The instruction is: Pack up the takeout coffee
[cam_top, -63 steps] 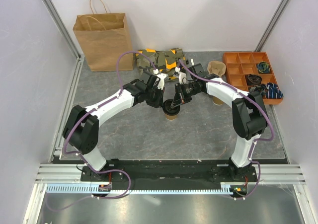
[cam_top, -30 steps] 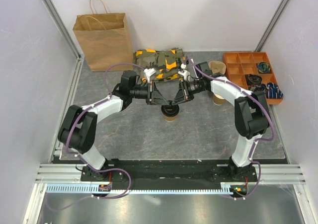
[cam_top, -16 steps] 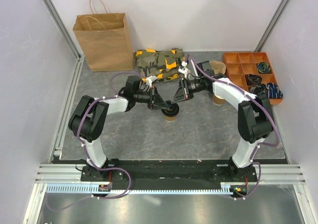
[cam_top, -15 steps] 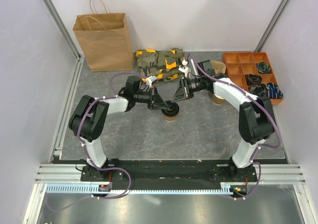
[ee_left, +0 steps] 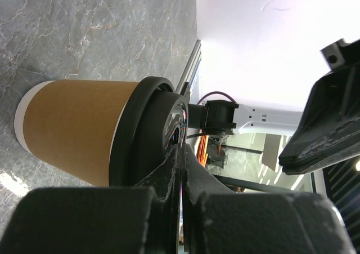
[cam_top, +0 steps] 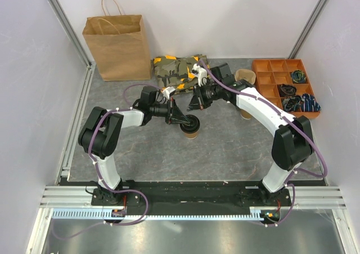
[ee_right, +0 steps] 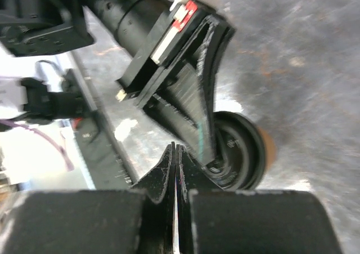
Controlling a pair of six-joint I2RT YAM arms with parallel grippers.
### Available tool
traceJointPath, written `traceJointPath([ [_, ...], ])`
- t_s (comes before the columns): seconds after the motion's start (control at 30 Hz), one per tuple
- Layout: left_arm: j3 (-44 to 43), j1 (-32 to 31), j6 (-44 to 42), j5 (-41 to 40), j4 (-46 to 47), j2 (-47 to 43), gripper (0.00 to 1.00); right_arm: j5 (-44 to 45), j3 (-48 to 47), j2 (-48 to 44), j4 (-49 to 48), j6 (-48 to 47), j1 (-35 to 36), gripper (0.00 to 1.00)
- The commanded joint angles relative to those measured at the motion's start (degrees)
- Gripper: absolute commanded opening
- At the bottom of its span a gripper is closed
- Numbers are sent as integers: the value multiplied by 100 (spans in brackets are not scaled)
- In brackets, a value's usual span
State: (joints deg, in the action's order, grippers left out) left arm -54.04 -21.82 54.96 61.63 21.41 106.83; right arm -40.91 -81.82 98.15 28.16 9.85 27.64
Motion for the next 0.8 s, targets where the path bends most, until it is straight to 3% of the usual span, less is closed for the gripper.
traceJointPath([
  [0.0,-89,12,-354,-142,-374,14,2,838,-291,28,382,-545,110,0],
  [0.27,-159,-15,-355,-37,-191,-442,2,821,421,-138,603,-783,119,0],
  [0.37,-256,-15,-547,-63,-277,-873,7,917,579,-138,454,-712,110,0],
  [0.47,-703,-24,-1485,-562,-1636,-1365,13,1084,562,-50,418,-660,119,0],
  [0.5,-983,-41,-2141,-781,-2606,-1505,14,1137,545,-15,418,-651,119,0],
  [0.53,-1099,-85,-2426,-1323,-2937,-1602,15,1155,562,-6,401,-633,119,0],
  [0.6,-1292,-146,-3032,-1670,-3492,-1884,16,1164,614,-15,331,-563,110,0],
  [0.77,-1074,-199,-2816,-775,-3073,-1947,12,804,676,169,207,-387,66,0],
])
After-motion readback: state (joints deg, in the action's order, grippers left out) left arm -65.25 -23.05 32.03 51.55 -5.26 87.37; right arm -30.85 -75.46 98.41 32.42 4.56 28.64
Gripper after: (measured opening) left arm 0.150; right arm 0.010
